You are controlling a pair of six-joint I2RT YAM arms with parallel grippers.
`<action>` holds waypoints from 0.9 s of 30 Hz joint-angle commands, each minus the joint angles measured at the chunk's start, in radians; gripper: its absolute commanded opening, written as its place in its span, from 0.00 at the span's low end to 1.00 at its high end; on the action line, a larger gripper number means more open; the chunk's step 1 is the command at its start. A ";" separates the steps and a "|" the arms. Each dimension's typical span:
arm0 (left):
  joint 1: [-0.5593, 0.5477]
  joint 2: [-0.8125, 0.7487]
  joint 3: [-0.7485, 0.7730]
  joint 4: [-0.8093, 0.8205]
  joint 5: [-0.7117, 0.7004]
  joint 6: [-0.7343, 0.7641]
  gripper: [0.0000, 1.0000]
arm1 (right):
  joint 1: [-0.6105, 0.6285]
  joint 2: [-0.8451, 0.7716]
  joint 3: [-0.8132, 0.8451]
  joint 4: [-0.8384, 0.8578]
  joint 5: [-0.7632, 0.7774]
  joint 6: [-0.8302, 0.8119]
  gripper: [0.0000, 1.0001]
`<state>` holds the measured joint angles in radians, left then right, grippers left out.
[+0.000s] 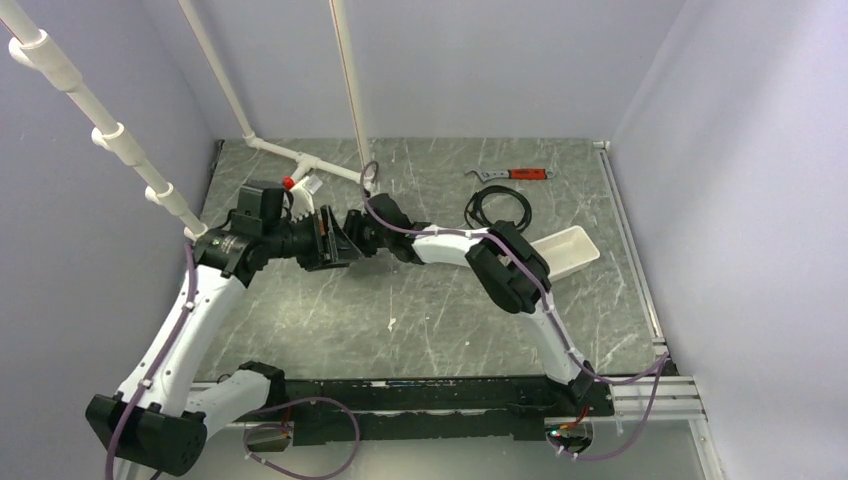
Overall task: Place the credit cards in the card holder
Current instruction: Move the card holder to the center of the board, then reset both arms
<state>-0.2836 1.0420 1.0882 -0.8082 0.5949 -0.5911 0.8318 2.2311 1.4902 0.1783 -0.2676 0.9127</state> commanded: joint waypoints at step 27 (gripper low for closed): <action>-0.008 -0.250 0.536 0.277 -0.504 0.279 1.00 | 0.029 -1.436 0.083 -0.843 0.786 -0.867 1.00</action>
<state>-0.2890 0.7444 1.5799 -0.5850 0.1585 -0.3870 0.8589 0.8467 1.5913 -0.6098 0.4259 0.1368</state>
